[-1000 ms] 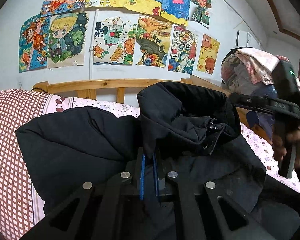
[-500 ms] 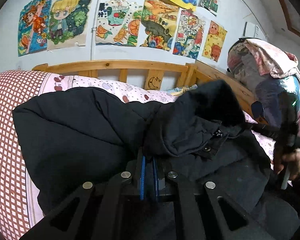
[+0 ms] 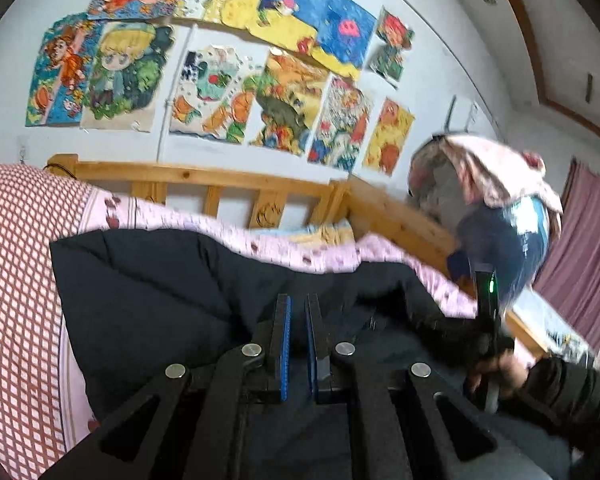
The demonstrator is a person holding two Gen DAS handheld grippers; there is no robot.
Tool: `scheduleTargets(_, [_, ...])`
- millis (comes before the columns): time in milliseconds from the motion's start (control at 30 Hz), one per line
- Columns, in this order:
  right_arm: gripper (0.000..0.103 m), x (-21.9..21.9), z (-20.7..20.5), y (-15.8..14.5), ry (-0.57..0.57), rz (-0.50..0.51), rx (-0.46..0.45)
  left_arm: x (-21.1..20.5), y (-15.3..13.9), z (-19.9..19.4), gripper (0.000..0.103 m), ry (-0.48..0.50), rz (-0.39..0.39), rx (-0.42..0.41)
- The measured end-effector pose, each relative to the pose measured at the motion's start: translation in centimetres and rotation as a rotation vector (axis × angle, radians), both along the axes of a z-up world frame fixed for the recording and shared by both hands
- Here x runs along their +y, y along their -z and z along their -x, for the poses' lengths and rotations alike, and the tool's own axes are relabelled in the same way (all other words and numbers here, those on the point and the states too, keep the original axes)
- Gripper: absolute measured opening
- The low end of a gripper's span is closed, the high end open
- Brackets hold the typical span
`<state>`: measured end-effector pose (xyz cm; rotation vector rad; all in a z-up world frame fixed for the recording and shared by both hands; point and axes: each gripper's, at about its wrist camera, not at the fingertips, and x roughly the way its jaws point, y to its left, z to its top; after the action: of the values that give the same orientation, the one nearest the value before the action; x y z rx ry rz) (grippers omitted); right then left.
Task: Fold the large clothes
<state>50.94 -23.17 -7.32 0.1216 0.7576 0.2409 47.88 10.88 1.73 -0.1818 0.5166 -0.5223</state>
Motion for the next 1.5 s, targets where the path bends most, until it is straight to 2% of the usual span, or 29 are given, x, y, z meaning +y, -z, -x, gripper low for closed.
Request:
scheduleTargets(67, [0.006, 0.1, 0.1, -0.1, 0.002, 0.003, -0.007, -1.0, -0.4, -1.2, 0.007, -0.019, -0.005, 0.021])
scheduleTargets(233, [0.006, 0.5, 0.9, -0.9, -0.008, 0.025, -0.018, -4.7, 1.6, -5.5, 0.007, -0.01, 0.003, 0.178])
scheduleTargets(333, [0.006, 0.6, 1.7, -2.2, -0.039, 0.048, -0.027, -6.2, 4.2, -6.6, 0.007, -0.003, -0.077, 0.27])
scheduleTargets(400, [0.006, 0.4, 2.4, -3.7, -0.043, 0.05, -0.059, -6.5, 5.4, -6.4, 0.007, 0.0, -0.132, 0.266])
scheduleTargets(433, [0.006, 0.3, 2.8, -4.7, -0.042, 0.045, -0.085, -6.3, 5.8, -6.4, 0.007, 0.005, -0.134, 0.264])
scheduleTargets(533, [0.006, 0.2, 2.5, -7.2, -0.021, 0.01, -0.134, -5.3, 6.6, -6.6, 0.007, 0.009, -0.092, 0.281])
scheduleTargets(633, [0.006, 0.9, 0.5, -8.2, -0.017, -0.098, -0.113, -5.2, 6.6, -6.7, 0.007, 0.007, -0.09, 0.282])
scheduleTargets(700, [0.006, 2.0, -1.1, -7.8, -0.044, -0.146, -0.067, -5.3, 6.6, -6.6, 0.007, 0.008, -0.106, 0.28])
scheduleTargets(733, [0.006, 3.0, -1.8, -7.2, -0.064, -0.136, -0.033, -5.3, 6.7, -6.6, 0.007, 0.007, -0.117, 0.28])
scheduleTargets(867, [0.006, 6.9, -3.1, -2.1, -0.145, 0.065, 0.151, -5.8, 7.2, -7.0, 0.004, -0.01, -0.168, 0.31])
scheduleTargets(900, [0.006, 7.3, -2.9, -1.3, -0.156, 0.094, 0.156, -5.6, 7.8, -7.2, 0.003, -0.009, -0.172, 0.329])
scheduleTargets(967, [0.005, 7.4, -1.8, 0.8, -0.166, 0.126, 0.124, -5.3, 8.9, -7.5, 0.003, 0.0, -0.151, 0.35])
scheduleTargets(1133, [0.002, 6.5, -1.5, 3.7, -0.139, 0.059, 0.088, -5.3, 11.2, -7.3, 0.003, -0.002, -0.138, 0.337])
scheduleTargets(1267, [0.002, 7.2, -1.0, 3.7, -0.126, 0.095, 0.044, -5.0, 11.7, -6.7, 0.003, -0.008, -0.112, 0.321])
scheduleTargets(1500, [0.003, 7.0, 0.4, 2.3, -0.118, 0.093, -0.044, -4.3, 11.3, -5.1, 0.003, -0.008, -0.091, 0.269])
